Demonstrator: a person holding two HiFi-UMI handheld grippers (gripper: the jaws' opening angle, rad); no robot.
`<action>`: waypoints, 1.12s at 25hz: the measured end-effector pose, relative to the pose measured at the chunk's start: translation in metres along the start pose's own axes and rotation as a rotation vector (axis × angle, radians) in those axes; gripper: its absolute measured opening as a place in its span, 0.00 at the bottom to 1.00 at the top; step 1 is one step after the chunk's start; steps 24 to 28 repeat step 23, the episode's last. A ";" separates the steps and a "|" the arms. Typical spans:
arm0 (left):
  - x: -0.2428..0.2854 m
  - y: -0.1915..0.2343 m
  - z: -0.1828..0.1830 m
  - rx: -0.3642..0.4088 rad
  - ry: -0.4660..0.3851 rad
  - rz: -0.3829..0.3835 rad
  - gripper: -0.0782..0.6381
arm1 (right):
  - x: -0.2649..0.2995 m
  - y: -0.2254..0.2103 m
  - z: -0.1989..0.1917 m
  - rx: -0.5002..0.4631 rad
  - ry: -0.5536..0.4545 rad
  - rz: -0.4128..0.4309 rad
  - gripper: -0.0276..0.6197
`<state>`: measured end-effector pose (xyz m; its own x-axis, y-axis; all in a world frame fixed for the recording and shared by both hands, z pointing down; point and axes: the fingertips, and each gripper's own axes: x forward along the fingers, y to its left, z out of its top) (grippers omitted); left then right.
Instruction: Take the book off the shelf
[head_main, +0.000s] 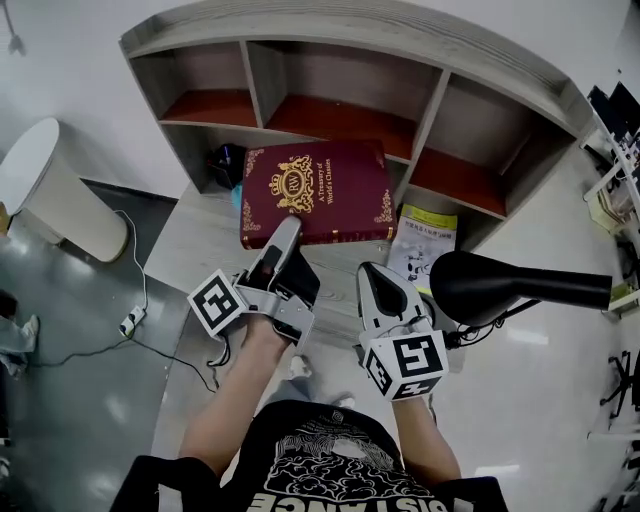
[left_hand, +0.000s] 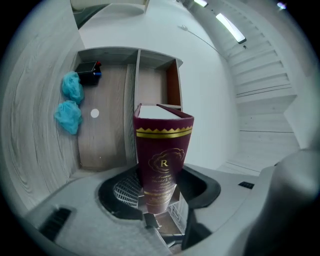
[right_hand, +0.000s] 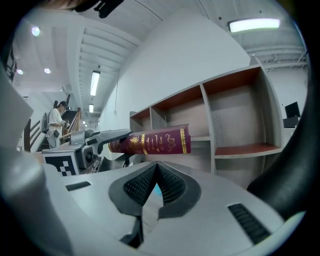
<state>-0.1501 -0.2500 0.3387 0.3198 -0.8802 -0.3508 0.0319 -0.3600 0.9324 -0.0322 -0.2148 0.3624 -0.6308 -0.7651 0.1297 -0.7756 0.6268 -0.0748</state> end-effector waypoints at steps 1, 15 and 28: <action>-0.009 0.001 -0.005 0.005 -0.010 -0.003 0.40 | -0.006 0.002 -0.003 -0.004 -0.009 0.008 0.07; -0.033 0.003 -0.019 -0.006 -0.069 0.050 0.40 | -0.019 0.005 -0.002 0.005 0.007 0.048 0.07; -0.034 0.002 -0.020 -0.028 -0.072 0.061 0.40 | -0.020 0.008 0.001 0.004 0.013 0.056 0.07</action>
